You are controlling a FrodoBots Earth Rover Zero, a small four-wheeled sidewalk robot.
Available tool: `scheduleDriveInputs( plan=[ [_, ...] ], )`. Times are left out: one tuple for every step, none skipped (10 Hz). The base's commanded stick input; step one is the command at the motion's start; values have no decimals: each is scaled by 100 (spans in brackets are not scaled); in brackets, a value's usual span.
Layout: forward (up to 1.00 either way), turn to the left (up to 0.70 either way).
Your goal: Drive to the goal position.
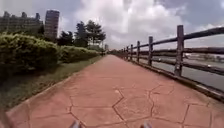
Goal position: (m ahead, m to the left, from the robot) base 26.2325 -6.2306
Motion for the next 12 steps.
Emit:
scheduleDriveInputs(
  plan=[
    [85, 11],
    [85, 11],
    [85, 8],
    [85, -1],
    [85, -23],
    [85, -23],
    [85, -5],
    [85, 11],
    [85, 11],
    [85, 11],
    [85, 11],
    [85, 11]
  ],
)
